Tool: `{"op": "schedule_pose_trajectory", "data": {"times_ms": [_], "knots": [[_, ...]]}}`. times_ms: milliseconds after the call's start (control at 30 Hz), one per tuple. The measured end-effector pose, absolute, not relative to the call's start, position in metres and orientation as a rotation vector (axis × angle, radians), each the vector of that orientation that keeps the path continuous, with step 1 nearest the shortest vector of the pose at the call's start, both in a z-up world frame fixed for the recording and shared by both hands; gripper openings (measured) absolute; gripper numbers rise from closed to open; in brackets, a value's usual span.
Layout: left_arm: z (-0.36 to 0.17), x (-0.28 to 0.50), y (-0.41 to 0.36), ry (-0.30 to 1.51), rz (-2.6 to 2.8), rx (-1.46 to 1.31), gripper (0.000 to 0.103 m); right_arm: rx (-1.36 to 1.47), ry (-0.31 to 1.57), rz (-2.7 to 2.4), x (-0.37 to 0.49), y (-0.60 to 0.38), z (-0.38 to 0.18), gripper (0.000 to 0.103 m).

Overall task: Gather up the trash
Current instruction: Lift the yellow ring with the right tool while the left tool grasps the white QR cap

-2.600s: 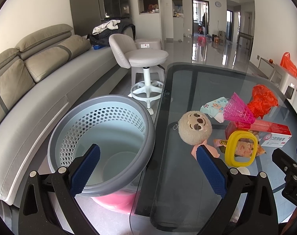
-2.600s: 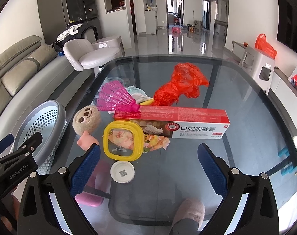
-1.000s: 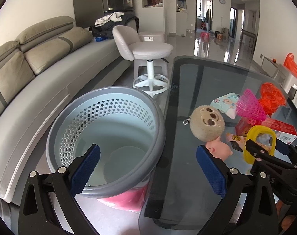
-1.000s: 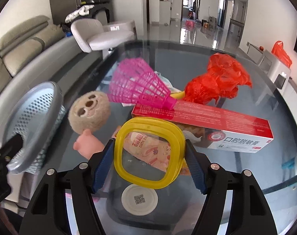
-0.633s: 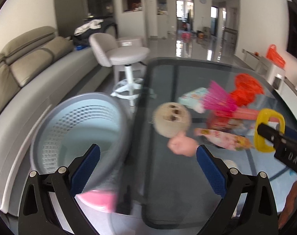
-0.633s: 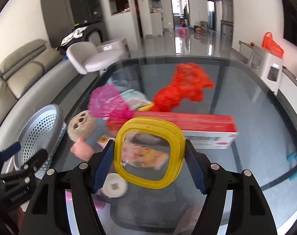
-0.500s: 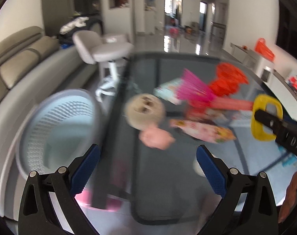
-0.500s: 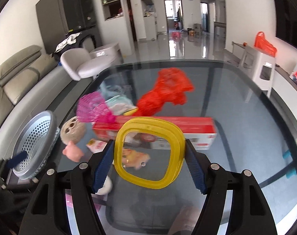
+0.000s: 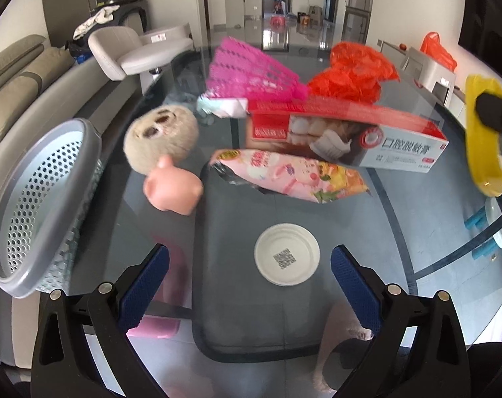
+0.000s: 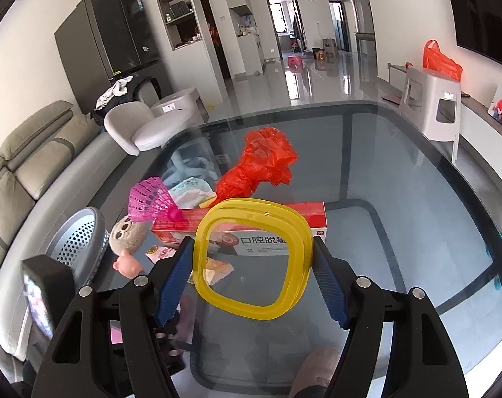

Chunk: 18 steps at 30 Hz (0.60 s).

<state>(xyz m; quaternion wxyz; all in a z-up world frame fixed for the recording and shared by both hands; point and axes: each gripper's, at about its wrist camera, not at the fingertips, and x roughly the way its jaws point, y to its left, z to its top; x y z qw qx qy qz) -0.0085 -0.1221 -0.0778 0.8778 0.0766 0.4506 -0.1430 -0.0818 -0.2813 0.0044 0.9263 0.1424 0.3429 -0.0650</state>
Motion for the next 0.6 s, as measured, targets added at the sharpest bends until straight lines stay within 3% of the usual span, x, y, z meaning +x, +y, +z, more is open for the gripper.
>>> {"op": "schedule_pose_trajectory", "data": {"times_ms": [267, 367, 600], "knots": [[-0.082, -0.015, -0.136, 0.934, -0.323, 0.177, 0.067, 0.299, 0.707, -0.125, -0.082, -0.281, 0.006, 0.068], [-0.08, -0.019, -0.136, 0.927, -0.346, 0.175, 0.042, 0.302, 0.71, -0.127, -0.081, -0.282, 0.005, 0.068], [-0.072, -0.026, -0.128, 0.906, -0.343, 0.171, 0.039, 0.295, 0.717, -0.122, -0.079, -0.279, 0.003, 0.068]]}}
